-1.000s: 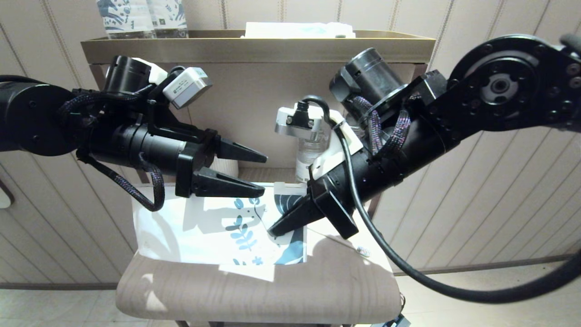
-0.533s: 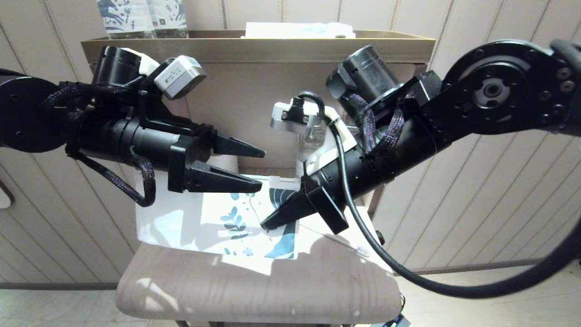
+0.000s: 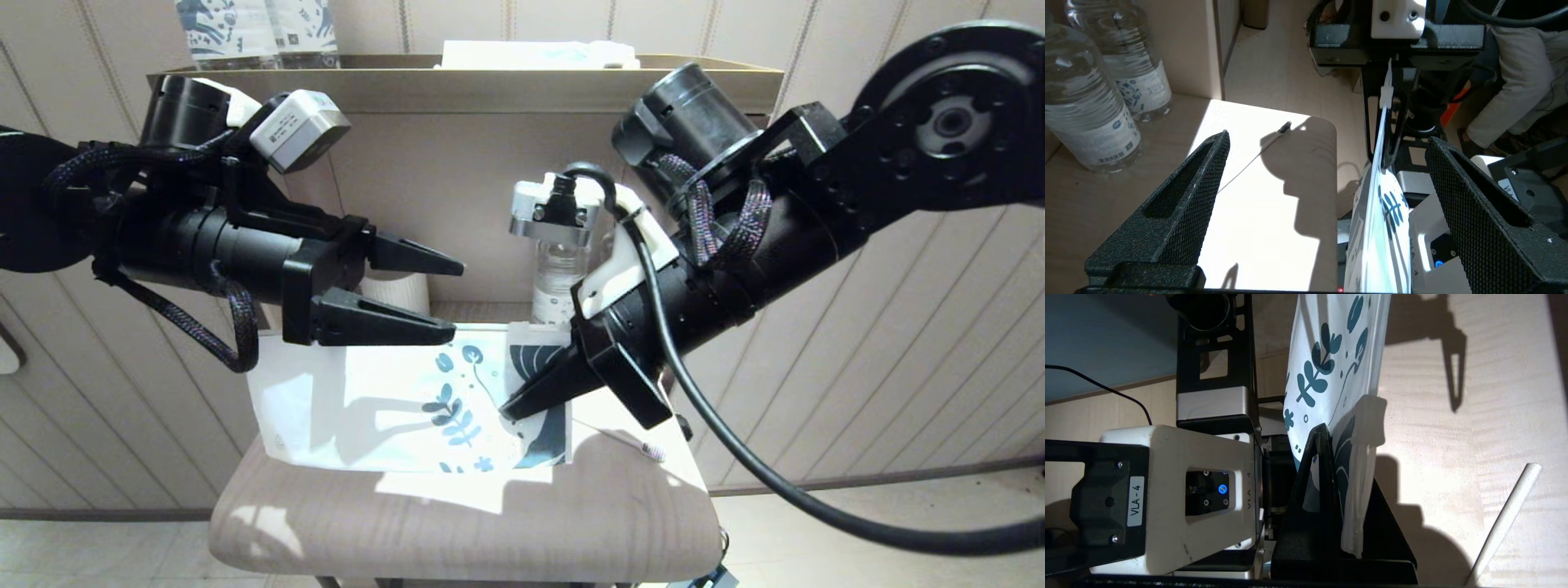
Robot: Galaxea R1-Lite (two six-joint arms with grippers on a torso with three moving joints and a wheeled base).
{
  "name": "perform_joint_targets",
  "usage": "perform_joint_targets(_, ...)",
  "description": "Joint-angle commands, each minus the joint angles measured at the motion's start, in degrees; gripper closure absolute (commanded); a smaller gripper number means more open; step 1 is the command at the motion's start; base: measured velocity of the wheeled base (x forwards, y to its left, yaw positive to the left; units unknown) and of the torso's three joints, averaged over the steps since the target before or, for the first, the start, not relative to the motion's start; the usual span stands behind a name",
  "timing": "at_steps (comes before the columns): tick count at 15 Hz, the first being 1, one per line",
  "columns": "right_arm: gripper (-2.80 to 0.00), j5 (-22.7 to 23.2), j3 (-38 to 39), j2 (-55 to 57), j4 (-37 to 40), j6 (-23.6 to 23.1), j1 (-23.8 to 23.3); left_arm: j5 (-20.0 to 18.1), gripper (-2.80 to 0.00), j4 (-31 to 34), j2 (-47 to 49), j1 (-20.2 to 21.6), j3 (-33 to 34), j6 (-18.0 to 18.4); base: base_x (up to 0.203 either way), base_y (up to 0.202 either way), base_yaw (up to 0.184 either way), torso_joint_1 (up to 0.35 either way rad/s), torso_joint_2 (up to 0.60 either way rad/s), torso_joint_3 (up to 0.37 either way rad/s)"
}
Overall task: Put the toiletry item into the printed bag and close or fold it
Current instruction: Open the storage bag
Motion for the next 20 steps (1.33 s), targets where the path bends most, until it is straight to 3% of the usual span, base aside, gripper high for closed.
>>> perform_joint_targets(1, 0.00, 0.19, -0.11, -0.24, 0.11, -0.07, 0.13, -0.45, -2.80, 0.10, 0.77, 0.13, -1.10, -0.08, 0.000, 0.000, 0.000, 0.000, 0.00, 0.000)
perform_joint_targets(3, 0.00, 0.68, -0.03, 0.52, -1.20, 0.16, 0.13, -0.66, -2.80, 0.51, 1.47, 0.05, -2.18, -1.29, 0.000, 0.000, 0.000, 0.000, 0.00, 0.000)
perform_joint_targets(7, 0.00, 5.79, 0.22, 2.36, -4.81, 1.80, 0.13, -1.87, -2.80, -0.08, 2.07, -0.12, -2.53, -3.76, 0.000, 0.000, 0.000, 0.000, 0.00, 0.000)
perform_joint_targets(14, 0.00, 6.06, 0.35, 3.38, -9.47, 4.27, 1.44, -2.23, -2.80, -0.42, 1.97, -0.13, -2.19, -3.86, 0.000, 0.000, 0.000, 0.000, 0.00, 0.000)
perform_joint_targets(18, 0.00, 5.97, 0.42, 3.41, -9.82, 5.44, 1.53, -2.34, -2.80, -7.48, 1.04, -0.10, 1.78, -3.86, 0.000, 0.000, 0.000, 0.000, 0.00, 0.000)
perform_joint_targets(20, 0.00, 5.88, 0.42, 3.41, -9.91, 5.98, 1.44, -2.35, -2.80, -7.82, 0.83, -0.13, 2.58, -3.67, 0.000, 0.000, 0.000, 0.000, 0.00, 0.000)
